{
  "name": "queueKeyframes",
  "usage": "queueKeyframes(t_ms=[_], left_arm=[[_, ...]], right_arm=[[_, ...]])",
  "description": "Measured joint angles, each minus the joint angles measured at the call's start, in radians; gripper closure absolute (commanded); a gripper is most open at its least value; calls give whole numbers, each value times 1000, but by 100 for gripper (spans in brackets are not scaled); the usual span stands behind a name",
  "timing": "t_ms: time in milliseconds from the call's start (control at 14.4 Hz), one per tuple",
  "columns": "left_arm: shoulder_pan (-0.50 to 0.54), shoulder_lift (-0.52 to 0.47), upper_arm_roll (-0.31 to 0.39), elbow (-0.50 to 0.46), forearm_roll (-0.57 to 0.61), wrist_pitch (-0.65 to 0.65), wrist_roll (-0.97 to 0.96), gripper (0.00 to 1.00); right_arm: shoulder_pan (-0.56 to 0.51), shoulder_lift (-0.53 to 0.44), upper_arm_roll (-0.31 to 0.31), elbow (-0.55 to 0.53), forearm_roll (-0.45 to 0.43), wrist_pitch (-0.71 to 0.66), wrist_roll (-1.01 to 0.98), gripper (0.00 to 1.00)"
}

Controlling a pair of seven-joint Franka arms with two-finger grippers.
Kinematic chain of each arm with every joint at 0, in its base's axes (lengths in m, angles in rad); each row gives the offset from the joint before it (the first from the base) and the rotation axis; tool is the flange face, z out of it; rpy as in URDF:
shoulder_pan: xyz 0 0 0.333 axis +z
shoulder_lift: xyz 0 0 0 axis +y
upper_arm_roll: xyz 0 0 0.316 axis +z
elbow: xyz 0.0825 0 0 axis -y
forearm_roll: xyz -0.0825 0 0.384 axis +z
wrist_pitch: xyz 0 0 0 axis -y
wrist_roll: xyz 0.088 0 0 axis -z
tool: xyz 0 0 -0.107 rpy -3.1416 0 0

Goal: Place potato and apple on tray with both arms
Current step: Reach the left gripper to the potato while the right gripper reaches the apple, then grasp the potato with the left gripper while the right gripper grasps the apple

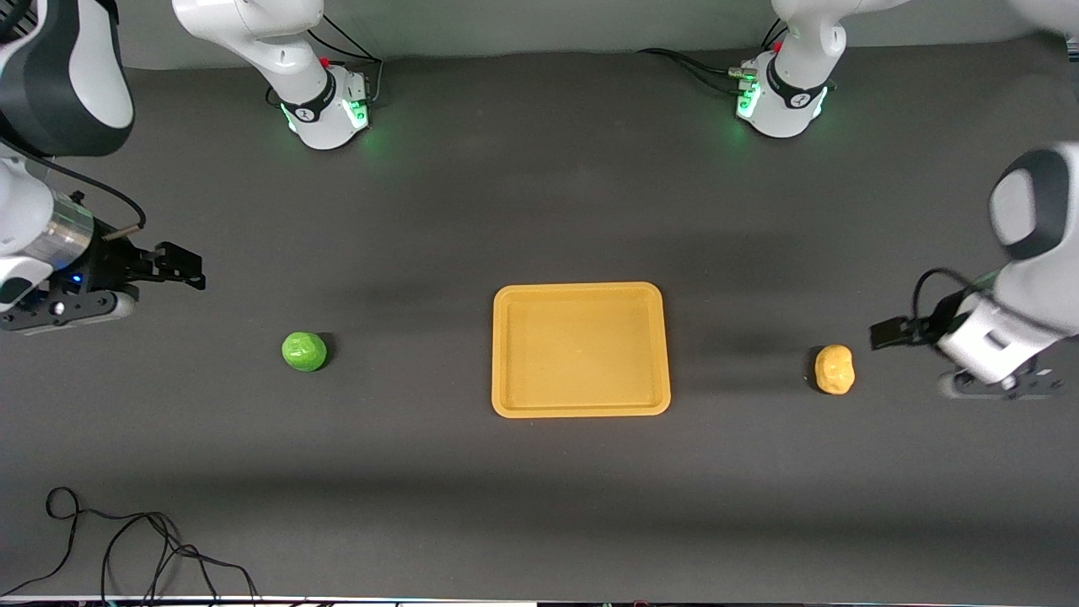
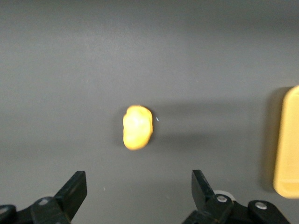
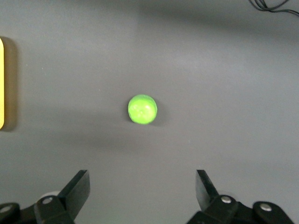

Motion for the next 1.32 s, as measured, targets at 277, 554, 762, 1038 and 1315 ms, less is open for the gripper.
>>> queueKeyframes(t_ms=[277, 554, 762, 1038, 1315], left_arm=[[0, 167, 5, -5, 21, 135, 0, 0], [0, 219, 6, -23, 37, 185, 0, 0], [0, 223, 12, -96, 48, 290, 0, 0], [1, 224, 17, -182, 80, 373, -1, 0], [0, 225, 17, -206, 84, 388, -1, 32]], right_arm=[[0, 47, -1, -126, 8, 171, 0, 0], [-1, 103, -2, -235, 9, 310, -17, 0], [-1, 132, -2, -329, 9, 502, -19, 0], [-1, 206, -2, -400, 13, 646, -19, 0], [0, 254, 0, -403, 68, 660, -19, 0]])
